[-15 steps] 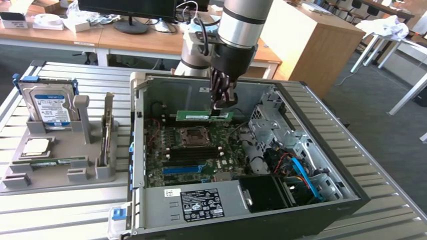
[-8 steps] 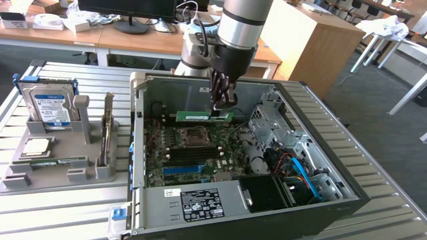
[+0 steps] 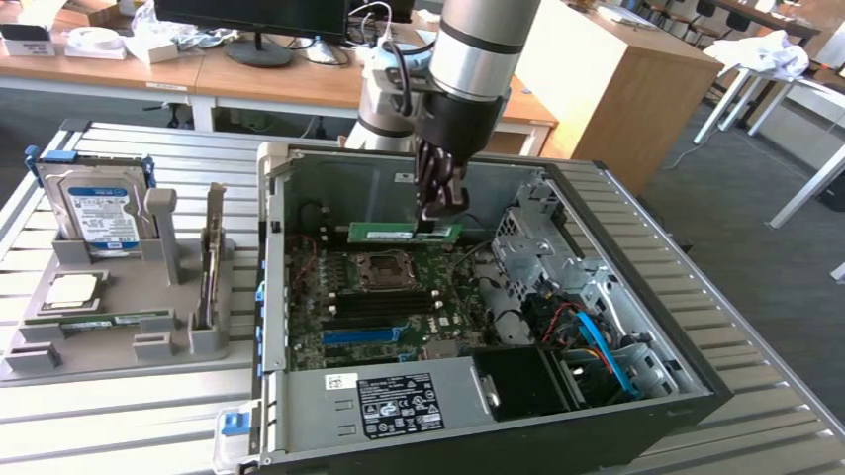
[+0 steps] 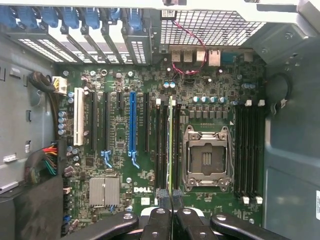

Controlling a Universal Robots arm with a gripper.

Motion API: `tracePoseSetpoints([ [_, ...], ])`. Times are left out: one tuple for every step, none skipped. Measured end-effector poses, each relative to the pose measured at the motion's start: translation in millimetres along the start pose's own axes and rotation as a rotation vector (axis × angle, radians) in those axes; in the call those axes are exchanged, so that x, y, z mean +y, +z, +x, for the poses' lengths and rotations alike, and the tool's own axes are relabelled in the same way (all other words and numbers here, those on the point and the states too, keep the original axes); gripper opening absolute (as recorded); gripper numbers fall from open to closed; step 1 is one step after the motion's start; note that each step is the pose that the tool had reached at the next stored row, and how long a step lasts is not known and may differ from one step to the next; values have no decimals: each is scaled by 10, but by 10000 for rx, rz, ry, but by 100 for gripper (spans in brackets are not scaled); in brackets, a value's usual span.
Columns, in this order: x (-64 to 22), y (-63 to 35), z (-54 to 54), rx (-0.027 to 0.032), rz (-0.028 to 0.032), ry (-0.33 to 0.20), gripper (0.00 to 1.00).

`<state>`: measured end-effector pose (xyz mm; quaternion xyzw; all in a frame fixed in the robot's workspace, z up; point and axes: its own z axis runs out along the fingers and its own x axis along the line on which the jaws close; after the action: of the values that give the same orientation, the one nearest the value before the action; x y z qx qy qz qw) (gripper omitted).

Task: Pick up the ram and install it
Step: 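Insert the ram into the slot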

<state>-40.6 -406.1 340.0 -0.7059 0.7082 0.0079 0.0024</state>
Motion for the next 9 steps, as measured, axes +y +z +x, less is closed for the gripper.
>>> tracePoseSetpoints([
  [0,6,0,0,0,0,12],
  [0,12,0,-1,1,0,12],
  [0,19,0,0,1,0,12],
  [0,26,0,0,1,0,12],
  [0,33,0,-1,2,0,12],
  [0,41,0,-1,2,0,12],
  [0,48,1,-1,2,0,12],
  [0,56,1,-1,2,0,12],
  [0,63,1,0,3,0,12],
])
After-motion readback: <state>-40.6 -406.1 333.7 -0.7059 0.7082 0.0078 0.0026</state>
